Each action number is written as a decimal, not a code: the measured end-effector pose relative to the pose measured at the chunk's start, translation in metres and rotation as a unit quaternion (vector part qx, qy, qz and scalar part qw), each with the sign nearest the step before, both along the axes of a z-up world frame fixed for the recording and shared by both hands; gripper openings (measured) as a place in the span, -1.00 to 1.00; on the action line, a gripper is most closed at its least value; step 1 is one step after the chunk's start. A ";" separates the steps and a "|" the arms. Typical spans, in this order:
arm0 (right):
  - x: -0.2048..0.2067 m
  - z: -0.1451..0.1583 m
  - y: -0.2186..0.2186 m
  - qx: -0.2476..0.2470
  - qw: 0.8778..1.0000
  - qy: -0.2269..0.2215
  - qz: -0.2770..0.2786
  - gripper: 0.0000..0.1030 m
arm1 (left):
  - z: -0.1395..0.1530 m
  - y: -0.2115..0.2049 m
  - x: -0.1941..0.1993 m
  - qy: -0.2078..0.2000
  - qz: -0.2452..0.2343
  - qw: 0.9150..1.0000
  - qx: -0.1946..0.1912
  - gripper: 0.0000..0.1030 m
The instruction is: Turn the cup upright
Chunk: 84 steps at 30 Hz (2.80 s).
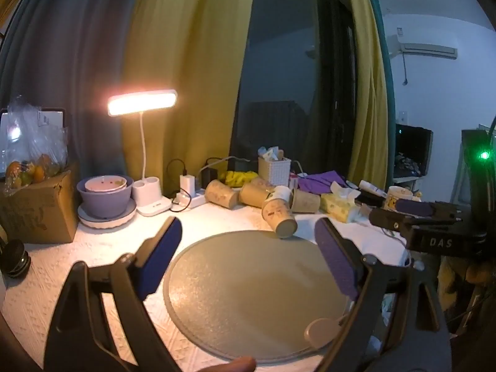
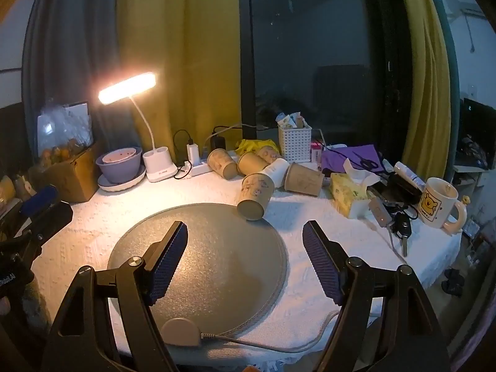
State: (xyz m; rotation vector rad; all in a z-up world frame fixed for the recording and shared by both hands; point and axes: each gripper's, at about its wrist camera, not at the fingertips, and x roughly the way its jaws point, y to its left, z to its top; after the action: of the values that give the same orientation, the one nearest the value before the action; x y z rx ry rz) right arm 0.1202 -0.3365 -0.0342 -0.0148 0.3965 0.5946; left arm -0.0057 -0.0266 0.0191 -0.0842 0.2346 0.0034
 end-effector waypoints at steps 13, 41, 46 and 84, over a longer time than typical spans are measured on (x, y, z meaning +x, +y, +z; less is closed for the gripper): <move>-0.002 0.002 0.001 0.001 1.000 -0.002 0.000 0.54 | 0.000 -0.003 -0.002 -0.005 0.004 1.000 -0.002 0.72; -0.006 0.007 0.006 0.003 1.000 -0.004 0.002 0.54 | -0.001 -0.004 -0.004 -0.007 0.005 1.000 0.004 0.72; -0.006 0.007 0.004 0.003 1.000 -0.004 0.002 0.54 | 0.000 -0.004 -0.003 -0.007 0.005 1.000 0.004 0.72; 0.045 -0.005 -0.013 0.006 1.000 0.016 -0.025 0.54 | 0.003 -0.024 0.071 0.055 -0.085 0.993 0.061 0.72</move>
State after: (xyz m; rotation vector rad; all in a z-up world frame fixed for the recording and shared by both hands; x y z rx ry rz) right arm 0.1651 -0.3491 -0.0395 0.0158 0.4231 0.5481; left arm 0.0649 -0.0509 0.0218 0.0578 0.3506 -0.1478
